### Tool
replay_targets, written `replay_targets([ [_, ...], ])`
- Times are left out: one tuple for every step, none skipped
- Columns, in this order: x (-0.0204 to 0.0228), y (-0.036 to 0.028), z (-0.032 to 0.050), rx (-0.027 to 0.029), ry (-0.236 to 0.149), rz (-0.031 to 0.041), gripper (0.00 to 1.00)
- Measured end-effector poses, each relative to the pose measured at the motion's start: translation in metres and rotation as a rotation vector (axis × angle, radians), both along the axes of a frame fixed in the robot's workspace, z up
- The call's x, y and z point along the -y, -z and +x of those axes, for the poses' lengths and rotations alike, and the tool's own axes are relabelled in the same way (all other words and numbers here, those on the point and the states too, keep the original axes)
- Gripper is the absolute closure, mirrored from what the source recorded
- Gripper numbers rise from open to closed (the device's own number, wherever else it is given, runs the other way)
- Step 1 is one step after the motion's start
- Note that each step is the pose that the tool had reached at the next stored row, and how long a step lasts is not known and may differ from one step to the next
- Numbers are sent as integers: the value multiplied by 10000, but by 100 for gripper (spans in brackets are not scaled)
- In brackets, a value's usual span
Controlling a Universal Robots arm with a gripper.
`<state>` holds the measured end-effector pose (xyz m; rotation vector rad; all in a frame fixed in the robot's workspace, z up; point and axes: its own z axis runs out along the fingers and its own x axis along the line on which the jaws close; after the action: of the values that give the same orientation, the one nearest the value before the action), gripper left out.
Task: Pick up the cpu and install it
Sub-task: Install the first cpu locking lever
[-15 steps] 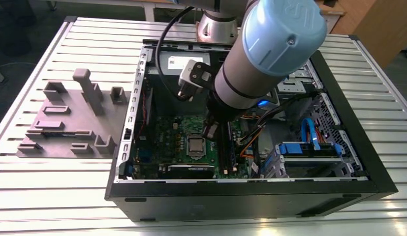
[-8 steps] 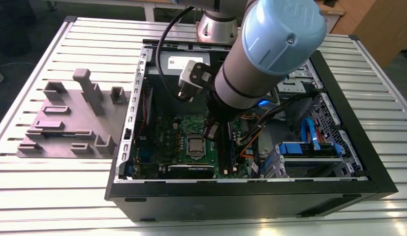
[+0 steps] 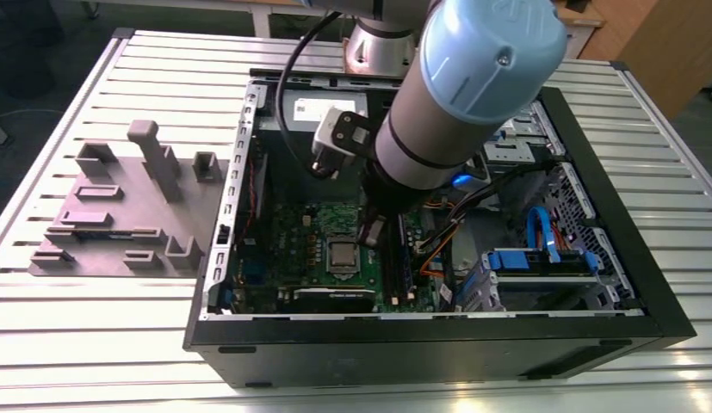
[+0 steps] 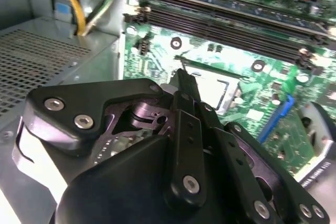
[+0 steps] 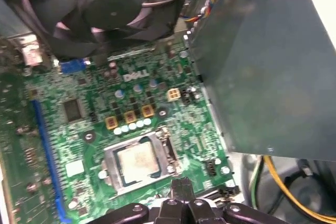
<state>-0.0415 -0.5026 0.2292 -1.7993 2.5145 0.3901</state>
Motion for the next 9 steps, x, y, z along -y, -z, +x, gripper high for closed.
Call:
replay_targets([
  [0,0,0,0,-61,-110,90],
  [0,0,1,-1,-123,-177,90],
  [0,1,1,0,-196,-217,90],
  [0,2,0,3,-307,-239,90],
  [0,2,-1,3,-440,-267,90],
  [0,2,-1,4,-588,-287,90],
  [0,3,0,6,-729,-303,90],
  [0,4,0,7,-846,-317,90],
  [0,5,0,9,-928,-336,90],
])
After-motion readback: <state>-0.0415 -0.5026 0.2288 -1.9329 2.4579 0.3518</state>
